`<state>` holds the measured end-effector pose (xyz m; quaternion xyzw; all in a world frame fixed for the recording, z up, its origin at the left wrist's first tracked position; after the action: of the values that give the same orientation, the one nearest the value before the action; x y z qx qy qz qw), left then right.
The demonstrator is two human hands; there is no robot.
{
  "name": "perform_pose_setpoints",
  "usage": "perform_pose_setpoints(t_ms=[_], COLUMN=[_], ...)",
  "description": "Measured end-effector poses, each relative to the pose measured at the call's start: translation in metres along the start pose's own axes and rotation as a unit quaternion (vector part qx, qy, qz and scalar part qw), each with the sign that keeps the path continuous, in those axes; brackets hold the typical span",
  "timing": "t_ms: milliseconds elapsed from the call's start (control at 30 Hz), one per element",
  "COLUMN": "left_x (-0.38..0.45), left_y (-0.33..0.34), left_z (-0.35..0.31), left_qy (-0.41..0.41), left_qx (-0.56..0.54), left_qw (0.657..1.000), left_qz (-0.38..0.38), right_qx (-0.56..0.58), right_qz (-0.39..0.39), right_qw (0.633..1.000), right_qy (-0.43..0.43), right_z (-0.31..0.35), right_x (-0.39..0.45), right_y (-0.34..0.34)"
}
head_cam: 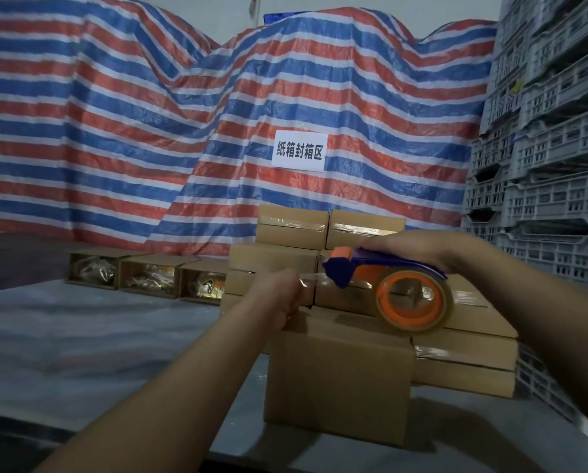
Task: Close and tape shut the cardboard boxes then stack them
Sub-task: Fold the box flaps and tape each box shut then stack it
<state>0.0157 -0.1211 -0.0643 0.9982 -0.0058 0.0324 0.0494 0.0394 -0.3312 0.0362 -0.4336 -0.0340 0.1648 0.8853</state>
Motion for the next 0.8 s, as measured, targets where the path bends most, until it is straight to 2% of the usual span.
perform_pose_setpoints(t_ms=[167,300,333,400,433,500,633,800], left_x=[0.007,0.009,0.008,0.009,0.009,0.007,0.004,0.005], left_y=[-0.006,-0.009,-0.013,-0.025,-0.031,-0.04,-0.05,-0.057], left_z=[0.009,0.011,0.011,0.014,0.016,0.021,0.029,0.037], left_qy=[0.002,0.025,0.033,0.061,0.081,0.094,0.079,0.054], left_qx=[-0.144,-0.186,-0.156,0.0,0.079,0.163,0.216,0.212], left_qw=[0.989,0.981,0.986,0.993,0.987,0.975,0.968,0.973], left_qz=[-0.023,-0.045,-0.054,-0.097,-0.115,-0.118,-0.104,-0.069], right_qx=[0.02,-0.121,-0.154,-0.192,-0.207,-0.218,-0.249,-0.27], right_qz=[0.053,0.032,0.029,0.032,0.037,0.049,0.057,0.038], right_qw=[0.998,0.992,0.988,0.981,0.978,0.975,0.966,0.959], right_qy=[0.018,-0.003,-0.004,-0.003,-0.003,0.001,0.042,0.076], right_z=[-0.012,-0.004,0.0,0.006,0.01,0.015,0.024,0.028], right_x=[-0.01,-0.007,-0.007,-0.007,-0.006,-0.003,0.008,0.019], right_y=[-0.003,0.006,0.008,0.011,0.012,0.017,0.023,0.025])
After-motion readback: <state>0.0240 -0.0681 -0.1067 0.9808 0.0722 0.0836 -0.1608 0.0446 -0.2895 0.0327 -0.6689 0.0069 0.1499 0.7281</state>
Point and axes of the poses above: each hand's wrist, its own x-axis towards the middle knuckle, its own y-axis out of the palm, z = x × y, the point moved 2 cm from there along x, towards the middle knuckle, and after that the axes turned 9 degrees about z, right-handed, at the moved point
